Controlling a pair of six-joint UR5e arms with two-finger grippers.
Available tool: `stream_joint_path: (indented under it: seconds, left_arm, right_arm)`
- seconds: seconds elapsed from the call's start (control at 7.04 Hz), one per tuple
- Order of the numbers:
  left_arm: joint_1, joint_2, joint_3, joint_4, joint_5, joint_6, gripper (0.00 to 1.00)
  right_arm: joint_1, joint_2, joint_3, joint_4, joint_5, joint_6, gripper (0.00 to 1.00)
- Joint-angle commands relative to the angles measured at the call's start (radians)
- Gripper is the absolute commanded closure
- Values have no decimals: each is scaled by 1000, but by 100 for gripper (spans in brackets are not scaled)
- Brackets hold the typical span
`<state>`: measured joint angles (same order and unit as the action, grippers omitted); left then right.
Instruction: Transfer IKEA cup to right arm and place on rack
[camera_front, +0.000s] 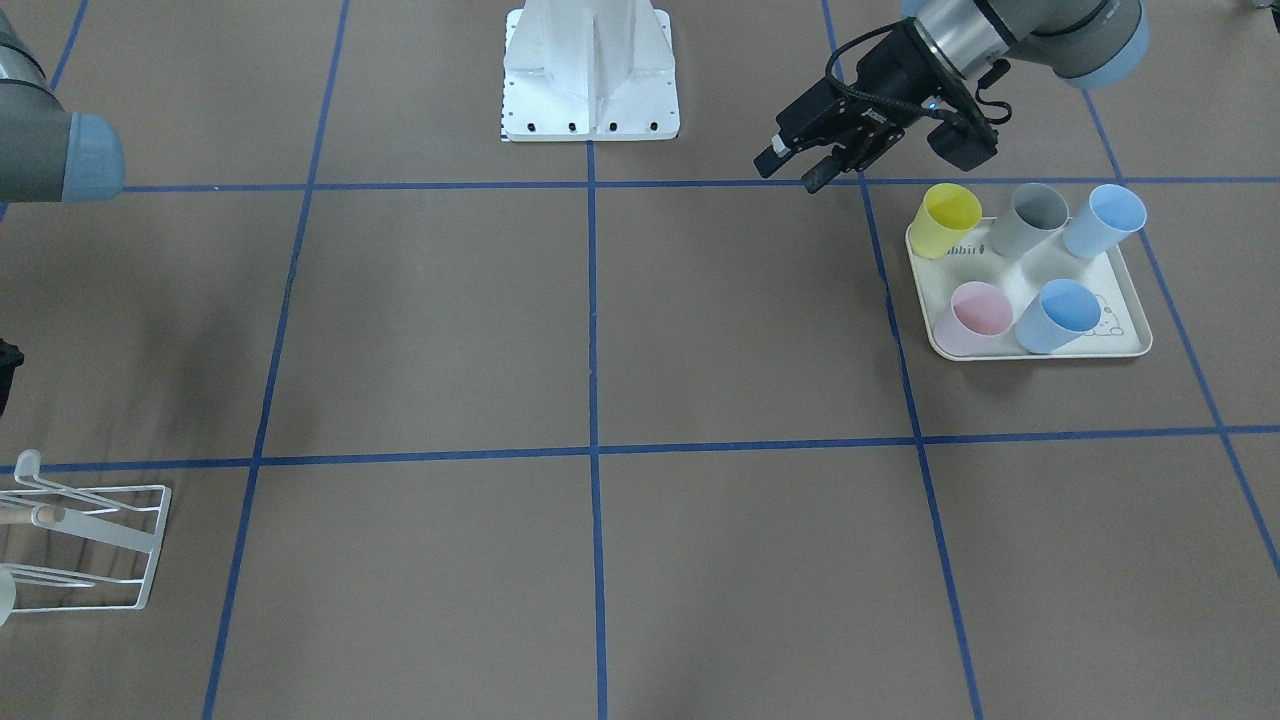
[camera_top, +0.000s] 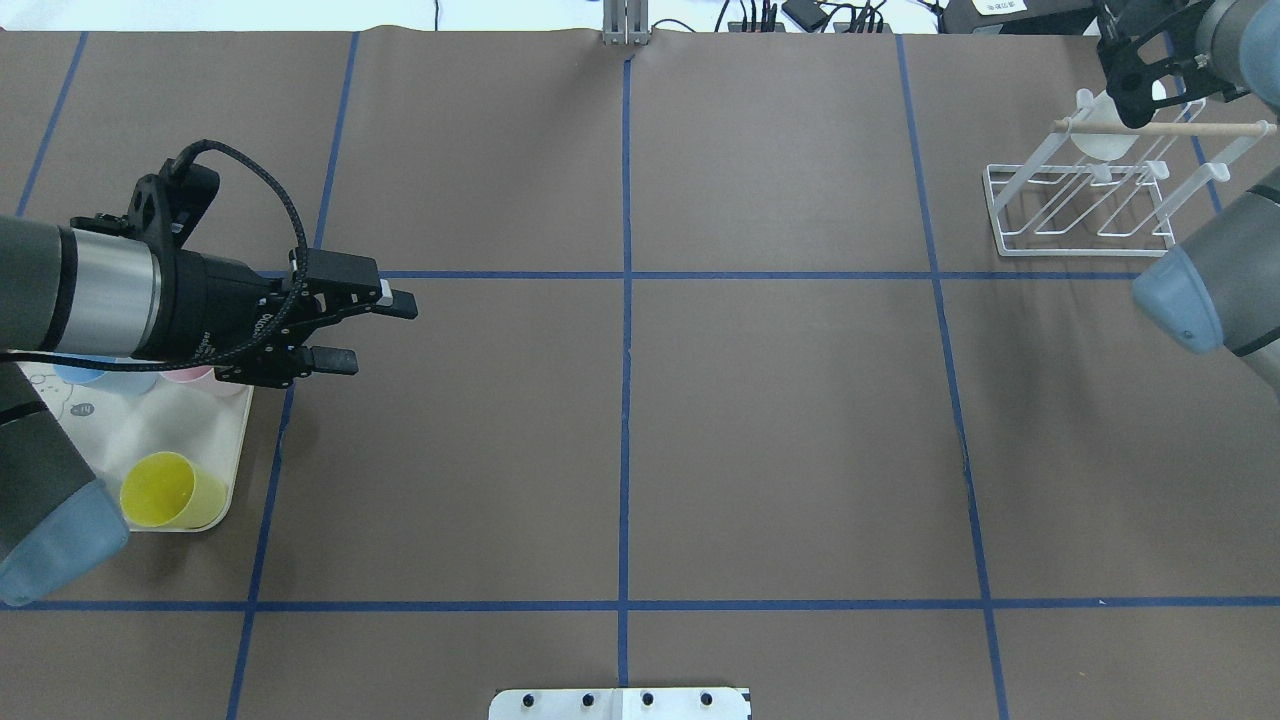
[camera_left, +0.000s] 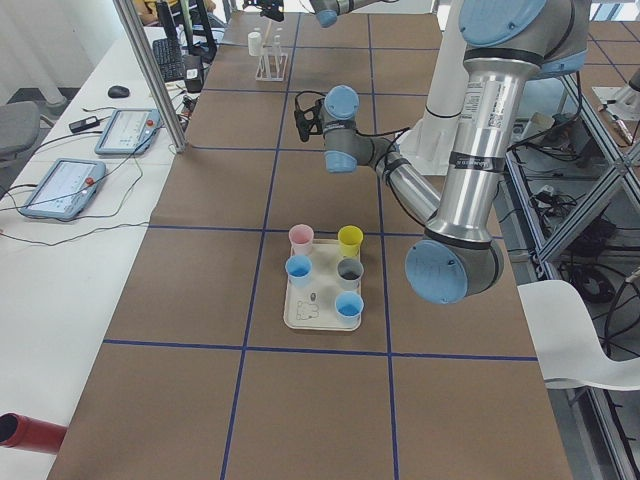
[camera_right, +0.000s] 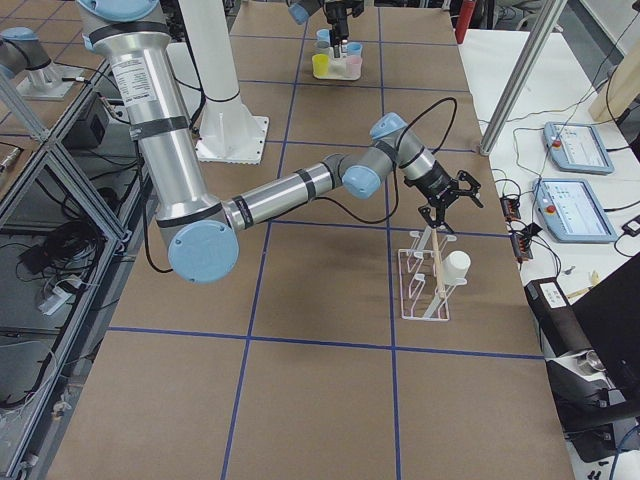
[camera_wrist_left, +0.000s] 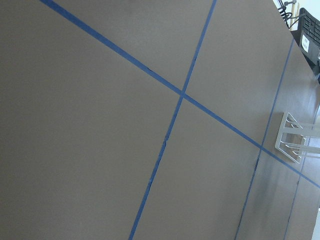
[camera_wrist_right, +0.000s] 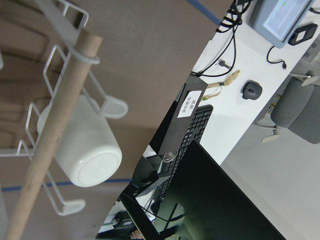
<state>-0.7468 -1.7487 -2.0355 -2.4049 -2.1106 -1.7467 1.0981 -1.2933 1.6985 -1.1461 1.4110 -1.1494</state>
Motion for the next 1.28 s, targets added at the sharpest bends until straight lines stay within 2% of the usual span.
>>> stream_joint_path:
  seconds: [0.0, 0.14, 0.28, 0.43, 0.57, 0.71, 0.85, 1.14]
  left_arm:
    - [-48, 58, -32, 71, -5, 225, 0]
    - [-93, 108, -63, 157, -5, 425, 0]
    - [-133, 174, -68, 174, 0, 579, 0]
    - [-166, 222, -63, 174, 7, 705, 0]
    - [-208, 260, -60, 174, 8, 851, 0]
    - [-245, 271, -66, 167, 8, 953, 0]
    - [-244, 252, -69, 138, 73, 948, 0]
    - [-232, 183, -66, 122, 110, 806, 0]
  right_arm:
    - [9, -52, 93, 0, 139, 339, 0]
    - [9, -78, 128, -1, 187, 469, 0]
    - [8, -107, 165, 0, 216, 625, 0]
    - [8, -118, 200, 5, 294, 810, 0]
    - [8, -118, 219, 9, 372, 930, 0]
    - [8, -121, 227, 12, 387, 974, 0]
    - [6, -129, 231, 14, 388, 976, 0]
    - [6, -132, 234, 14, 402, 987, 0]
